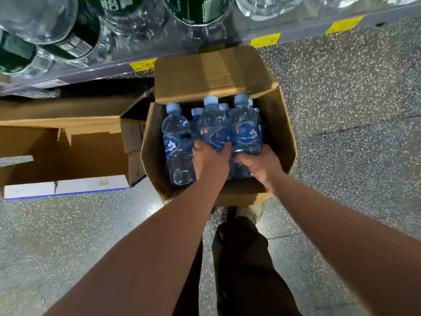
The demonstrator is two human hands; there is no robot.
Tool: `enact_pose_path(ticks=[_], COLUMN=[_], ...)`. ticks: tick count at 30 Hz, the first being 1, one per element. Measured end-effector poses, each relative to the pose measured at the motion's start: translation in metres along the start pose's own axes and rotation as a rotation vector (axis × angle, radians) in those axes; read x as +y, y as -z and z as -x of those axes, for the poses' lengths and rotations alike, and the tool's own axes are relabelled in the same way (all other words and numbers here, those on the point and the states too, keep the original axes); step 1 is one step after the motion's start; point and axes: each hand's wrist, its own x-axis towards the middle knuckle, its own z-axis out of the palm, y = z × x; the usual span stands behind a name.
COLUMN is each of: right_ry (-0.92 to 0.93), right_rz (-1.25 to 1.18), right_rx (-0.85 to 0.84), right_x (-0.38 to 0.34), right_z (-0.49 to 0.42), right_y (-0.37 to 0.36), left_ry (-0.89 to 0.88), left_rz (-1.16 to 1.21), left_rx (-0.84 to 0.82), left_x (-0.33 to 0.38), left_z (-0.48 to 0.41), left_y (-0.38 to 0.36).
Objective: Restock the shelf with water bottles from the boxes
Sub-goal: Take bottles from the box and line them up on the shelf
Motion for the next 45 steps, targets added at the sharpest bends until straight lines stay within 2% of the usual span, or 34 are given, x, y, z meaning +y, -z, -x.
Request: enact_pose_path(ticks=[3, 6, 11, 16, 25, 28, 37, 41, 45], right_ry=[-0.053, 0.062, 0.096, 0.165, 0.353, 0.382, 0.746, 0.94, 1.003], right_rz=[-0.136, -0.095, -0.082, -0.059, -0.193, -0.248, -0.208, -0.25, -0.226], right_rx=[-0.11, -0.143, -0.196, -0.26, -0.237, -0.294, -0.295, -0.273, -0.274], right_x=[-0.013, -0.017, -0.03, -0.043, -0.046, -0.049, -0.099, -0.12, -0.135], right_z=[0.022, 0.048, 0.093, 0.141, 0.259, 0.31, 0.499, 0.573, 0.632], right_y=[0.006, 0.014, 0.023, 0.027, -0.009, -0.022, -0.042, -0.048, -0.056], left_ry=[-0.022, 0.029, 0.15, 0.13, -0.144, -0.2, -0.46, -0.659, -0.77], left_rz=[0.047, 0.152, 0.43, 0.588, 0.615, 0.647, 0.946, 0.975, 0.99], left_rx=[-0.025, 0.003, 0.031, 0.0, 0.033, 0.05, 0.052, 0.077, 0.129], left_x=[-0.01, -0.019, -0.027, -0.03, -0.065, -0.077, -0.081, -0.084, -0.091], left_z=[0.017, 0.043, 0.086, 0.128, 0.2, 0.235, 0.37, 0.438, 0.483], left_y=[0.016, 0.031, 0.049, 0.078, 0.169, 0.214, 0.348, 0.405, 0.451])
